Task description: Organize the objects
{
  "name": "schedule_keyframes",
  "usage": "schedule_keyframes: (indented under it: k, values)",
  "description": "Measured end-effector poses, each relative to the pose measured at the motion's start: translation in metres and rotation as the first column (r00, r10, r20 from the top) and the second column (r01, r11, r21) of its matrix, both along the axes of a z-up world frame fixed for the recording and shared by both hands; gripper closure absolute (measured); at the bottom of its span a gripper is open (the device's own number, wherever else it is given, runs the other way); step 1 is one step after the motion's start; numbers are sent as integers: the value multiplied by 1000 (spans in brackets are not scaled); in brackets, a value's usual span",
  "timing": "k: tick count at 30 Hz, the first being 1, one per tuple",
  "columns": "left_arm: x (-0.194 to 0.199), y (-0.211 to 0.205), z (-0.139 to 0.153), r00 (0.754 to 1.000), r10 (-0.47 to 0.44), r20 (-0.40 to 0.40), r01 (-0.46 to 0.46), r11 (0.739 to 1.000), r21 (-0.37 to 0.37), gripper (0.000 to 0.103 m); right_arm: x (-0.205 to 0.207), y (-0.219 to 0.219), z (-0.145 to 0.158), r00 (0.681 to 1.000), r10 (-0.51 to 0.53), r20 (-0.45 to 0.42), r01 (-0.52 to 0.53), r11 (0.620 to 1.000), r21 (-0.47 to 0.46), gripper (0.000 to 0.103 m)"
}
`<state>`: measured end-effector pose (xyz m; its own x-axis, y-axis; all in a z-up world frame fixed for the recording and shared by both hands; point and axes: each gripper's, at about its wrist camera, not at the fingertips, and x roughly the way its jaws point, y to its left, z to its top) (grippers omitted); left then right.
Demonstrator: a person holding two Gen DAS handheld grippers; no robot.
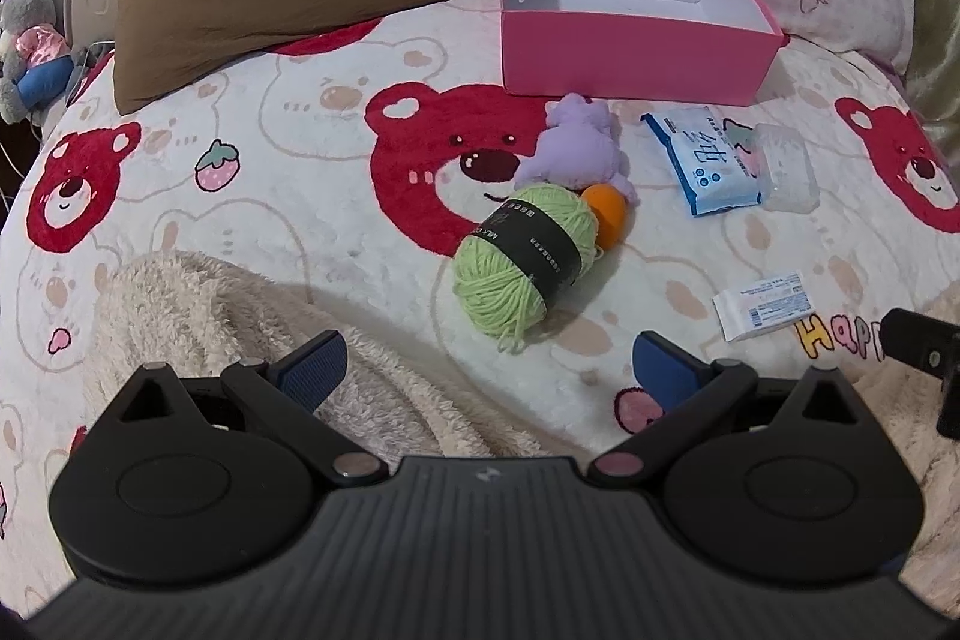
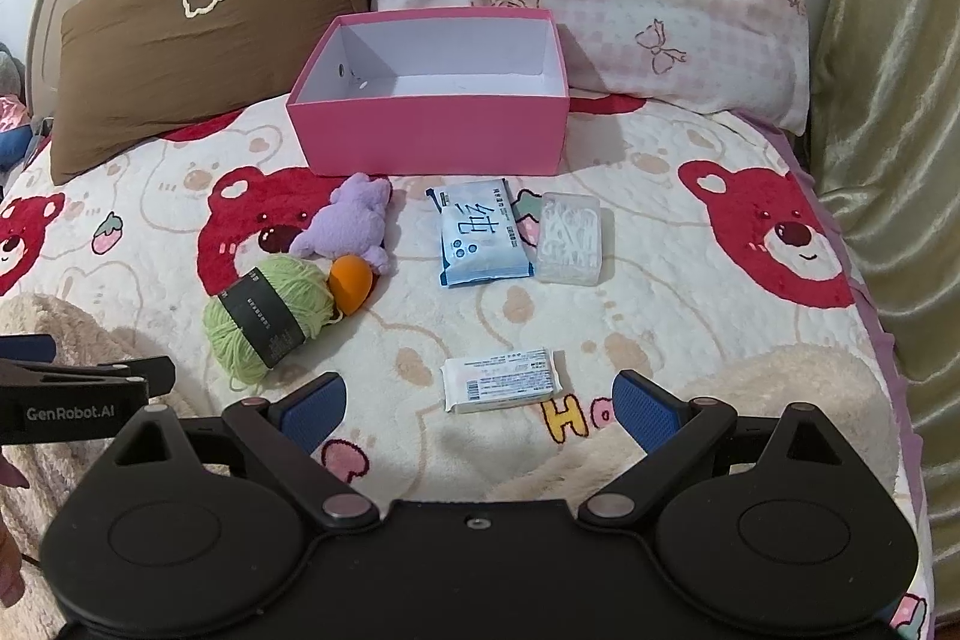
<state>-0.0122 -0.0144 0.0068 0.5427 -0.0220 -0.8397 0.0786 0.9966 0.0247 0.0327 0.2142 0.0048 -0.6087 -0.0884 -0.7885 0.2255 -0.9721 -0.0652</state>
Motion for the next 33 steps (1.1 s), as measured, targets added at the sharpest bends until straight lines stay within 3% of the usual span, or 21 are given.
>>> schedule_keyframes:
  k: [13, 21, 29, 33]
  values:
    - [4, 5, 0, 998, 2, -67, -5, 999, -35, 0, 1, -5, -2, 1000, -11, 3, 11, 1000, -4, 5]
    - [8, -1, 33, 997, -74, -22, 73, 997, -27, 0, -2, -6, 2, 999, 17, 28, -15, 997, -79, 5]
    - [29, -4, 26, 985, -145, -95, 146, 989, 2, 0, -18, -1, 5, 998, -17, 55, 18, 1000, -23, 5]
    - [34, 0, 27, 983, -165, -80, 168, 985, 25, 0, -30, 2, 2, 996, -1, 89, 3, 1000, -22, 5]
